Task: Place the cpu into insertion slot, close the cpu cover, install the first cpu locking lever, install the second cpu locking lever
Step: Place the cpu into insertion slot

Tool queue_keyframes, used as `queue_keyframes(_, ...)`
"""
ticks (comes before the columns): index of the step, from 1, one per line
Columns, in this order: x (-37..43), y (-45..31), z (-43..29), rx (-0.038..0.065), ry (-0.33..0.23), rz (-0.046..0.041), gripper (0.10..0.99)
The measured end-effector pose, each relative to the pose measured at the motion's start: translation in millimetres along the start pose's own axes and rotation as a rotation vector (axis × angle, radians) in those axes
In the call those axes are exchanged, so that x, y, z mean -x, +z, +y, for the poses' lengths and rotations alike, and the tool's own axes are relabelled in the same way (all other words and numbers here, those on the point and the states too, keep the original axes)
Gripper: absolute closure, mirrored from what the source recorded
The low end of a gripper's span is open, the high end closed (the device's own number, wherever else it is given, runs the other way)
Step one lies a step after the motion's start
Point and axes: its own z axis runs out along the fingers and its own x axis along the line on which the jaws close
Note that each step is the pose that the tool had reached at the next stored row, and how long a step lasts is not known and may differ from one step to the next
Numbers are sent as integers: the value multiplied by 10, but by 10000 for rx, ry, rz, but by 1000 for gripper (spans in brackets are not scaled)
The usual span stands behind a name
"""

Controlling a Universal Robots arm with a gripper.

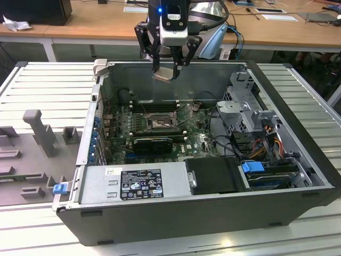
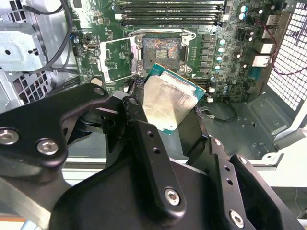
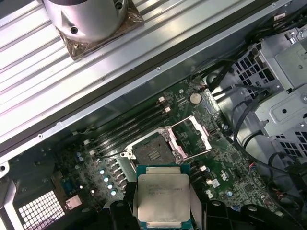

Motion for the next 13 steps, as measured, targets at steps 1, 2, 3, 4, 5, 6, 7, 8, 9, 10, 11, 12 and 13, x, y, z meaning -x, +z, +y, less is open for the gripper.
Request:
queue_keyframes(1, 0, 1, 0, 1, 30, -3, 557)
queue_keyframes(2, 0, 1, 0, 1, 55, -5, 557)
queue_keyframes(3, 0, 1, 0, 2, 95, -9, 557)
queue_keyframes(4, 0, 1, 0, 2, 125, -11, 557)
queue_keyframes(5, 0, 1, 0, 3, 152, -14, 557)
queue_keyframes(6, 0, 2, 0, 4, 191, -17, 557)
queue_keyframes(7, 0, 2, 0, 5, 216, -19, 557)
queue_keyframes(8, 0, 2, 0, 5, 243, -22, 557)
queue_keyframes(9, 0, 2, 0, 6, 271, -24, 557)
queue_keyframes(10, 0, 3, 0, 7, 312, -28, 557)
queue_keyframes(11, 0, 3, 0, 8, 356, -32, 557)
queue_keyframes(12, 0, 3, 0, 8, 403, -36, 557)
queue_keyframes(13, 0, 4, 0, 9, 454, -41, 557)
